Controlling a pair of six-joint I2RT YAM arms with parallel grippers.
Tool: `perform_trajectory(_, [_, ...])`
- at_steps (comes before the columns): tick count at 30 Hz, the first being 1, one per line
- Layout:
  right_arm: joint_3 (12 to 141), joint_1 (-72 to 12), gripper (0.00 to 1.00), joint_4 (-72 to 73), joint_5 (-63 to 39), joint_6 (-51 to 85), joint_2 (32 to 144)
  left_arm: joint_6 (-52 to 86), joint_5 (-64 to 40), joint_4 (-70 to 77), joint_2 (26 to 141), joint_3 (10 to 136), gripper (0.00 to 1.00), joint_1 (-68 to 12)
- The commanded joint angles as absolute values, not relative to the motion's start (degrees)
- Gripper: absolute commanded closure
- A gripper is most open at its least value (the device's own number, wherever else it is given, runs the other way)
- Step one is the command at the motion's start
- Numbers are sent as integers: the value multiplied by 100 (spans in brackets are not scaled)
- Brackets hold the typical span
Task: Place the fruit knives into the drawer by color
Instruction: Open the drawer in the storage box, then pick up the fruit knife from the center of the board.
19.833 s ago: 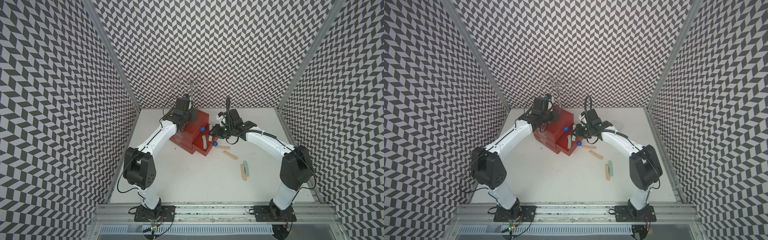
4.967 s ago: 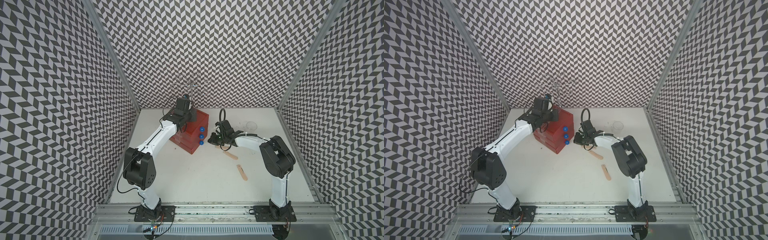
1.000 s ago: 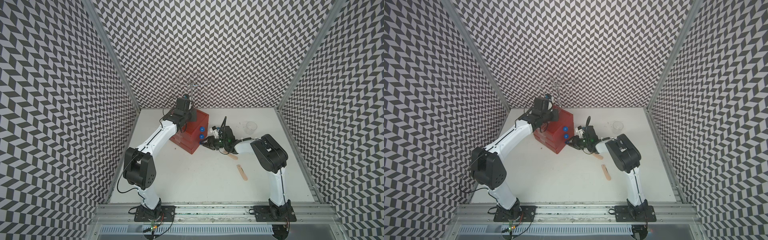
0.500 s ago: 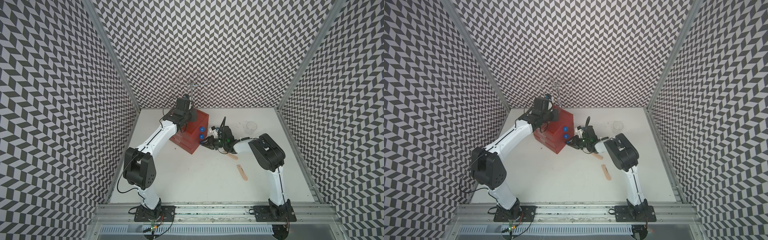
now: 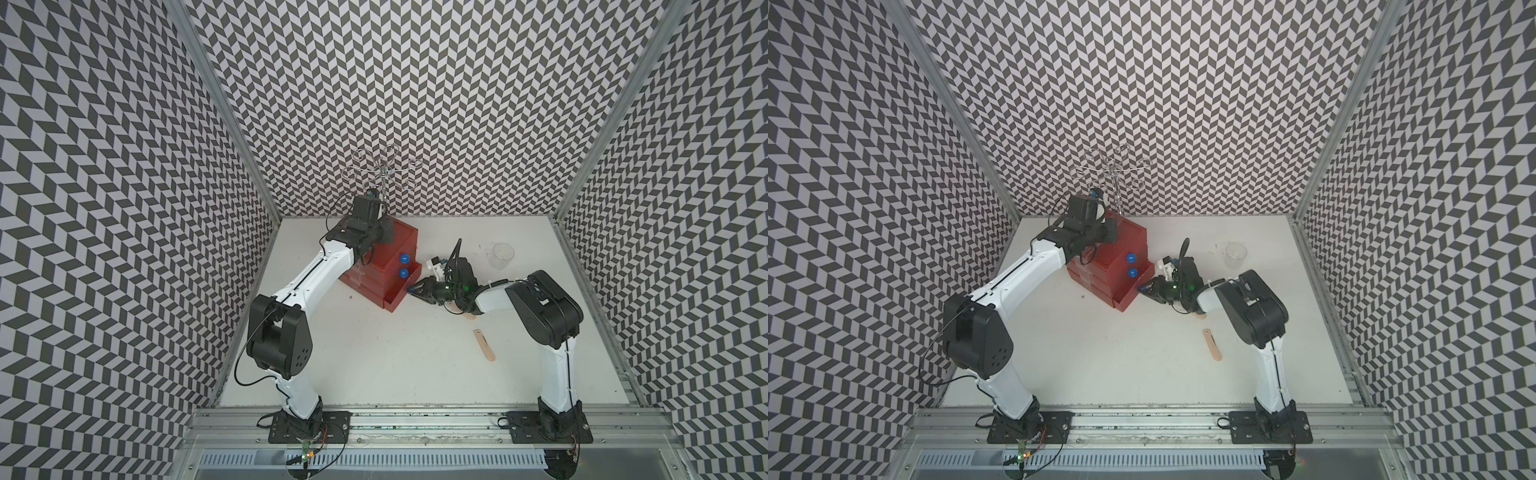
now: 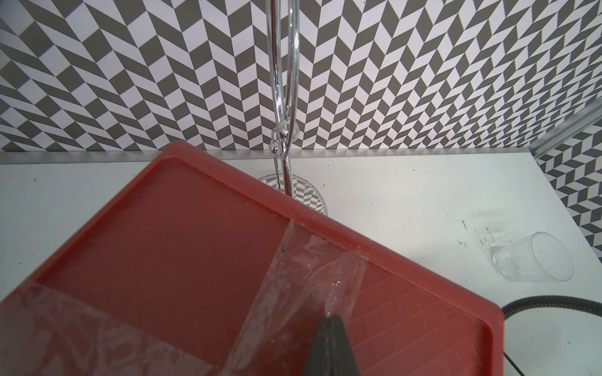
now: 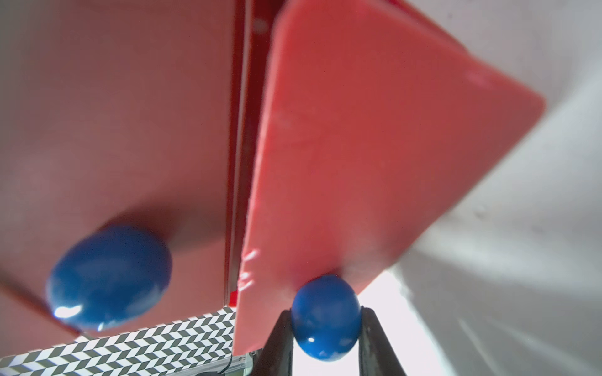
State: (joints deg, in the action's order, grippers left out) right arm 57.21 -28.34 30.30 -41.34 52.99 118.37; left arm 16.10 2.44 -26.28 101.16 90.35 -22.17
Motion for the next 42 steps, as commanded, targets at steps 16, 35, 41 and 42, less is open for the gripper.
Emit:
perform_trajectory(16, [4940, -2527, 70, 1569, -3465, 4401, 10664, 1578, 281, -4148, 10752, 8622, 100, -2226])
perform_trajectory(35, [6374, -2527, 53, -2569, -1439, 2284, 9625, 1593, 277, -4157, 10745, 8625, 100, -2232])
perform_trajectory(41, [6763, -2446, 54, -3411, -119, 1941, 10018, 1591, 278, -4157, 10745, 8633, 100, -2232])
perform_trajectory(42, [6821, -2418, 55, -3458, 2, 1959, 10115, 1596, 283, -4157, 10740, 8626, 100, -2232])
